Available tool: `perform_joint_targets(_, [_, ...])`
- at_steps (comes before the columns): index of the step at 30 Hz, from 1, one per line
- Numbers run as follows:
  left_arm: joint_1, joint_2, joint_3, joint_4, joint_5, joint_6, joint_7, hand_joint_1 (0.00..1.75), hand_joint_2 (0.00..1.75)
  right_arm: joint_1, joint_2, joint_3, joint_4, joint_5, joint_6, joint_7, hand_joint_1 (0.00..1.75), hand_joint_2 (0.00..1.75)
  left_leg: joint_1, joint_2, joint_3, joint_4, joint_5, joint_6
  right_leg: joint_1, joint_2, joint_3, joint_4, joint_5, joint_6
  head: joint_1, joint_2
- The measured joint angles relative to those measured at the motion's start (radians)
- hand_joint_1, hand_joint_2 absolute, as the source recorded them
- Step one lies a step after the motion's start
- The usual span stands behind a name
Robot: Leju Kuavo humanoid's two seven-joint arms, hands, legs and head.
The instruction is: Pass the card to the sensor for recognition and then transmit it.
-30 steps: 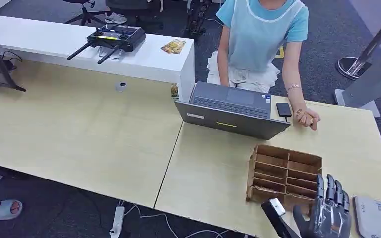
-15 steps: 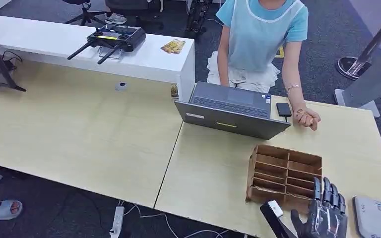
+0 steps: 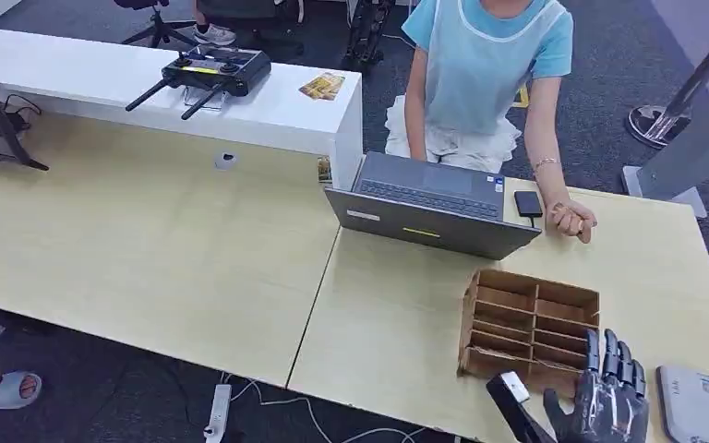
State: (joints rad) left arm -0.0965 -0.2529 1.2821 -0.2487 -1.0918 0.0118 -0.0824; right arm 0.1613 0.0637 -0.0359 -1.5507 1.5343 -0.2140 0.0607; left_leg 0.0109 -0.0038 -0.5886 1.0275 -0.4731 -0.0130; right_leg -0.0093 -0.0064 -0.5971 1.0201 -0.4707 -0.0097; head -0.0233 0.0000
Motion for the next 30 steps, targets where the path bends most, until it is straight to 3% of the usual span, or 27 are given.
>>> perform_joint_targets(22, [0.000, 0.000, 0.000, 0.000, 0.010, -0.001, 0.000, 0.00, 0.00, -0.017, 0.000, -0.002, 0.012, 0.000, -0.001, 0.003, 0.30, 1.75, 0.000, 0.000, 0.000, 0.000, 0.000, 0.000, 0.000, 0.000, 0.000, 0.000, 0.000, 0.000, 0.000, 0.000])
perform_joint_targets(27, [0.000, 0.000, 0.000, 0.000, 0.011, -0.002, 0.000, 0.00, 0.00, -0.019, 0.000, -0.002, 0.017, 0.000, -0.001, 0.002, 0.35, 1.75, 0.000, 0.000, 0.000, 0.000, 0.000, 0.000, 0.000, 0.000, 0.000, 0.000, 0.000, 0.000, 0.000, 0.000])
perform_joint_targets(30, [0.000, 0.000, 0.000, 0.000, 0.011, -0.002, -0.001, 0.00, 0.00, -0.020, 0.000, -0.002, 0.021, 0.000, -0.002, 0.006, 0.47, 1.75, 0.000, 0.000, 0.000, 0.000, 0.000, 0.000, 0.000, 0.000, 0.000, 0.000, 0.000, 0.000, 0.000, 0.000])
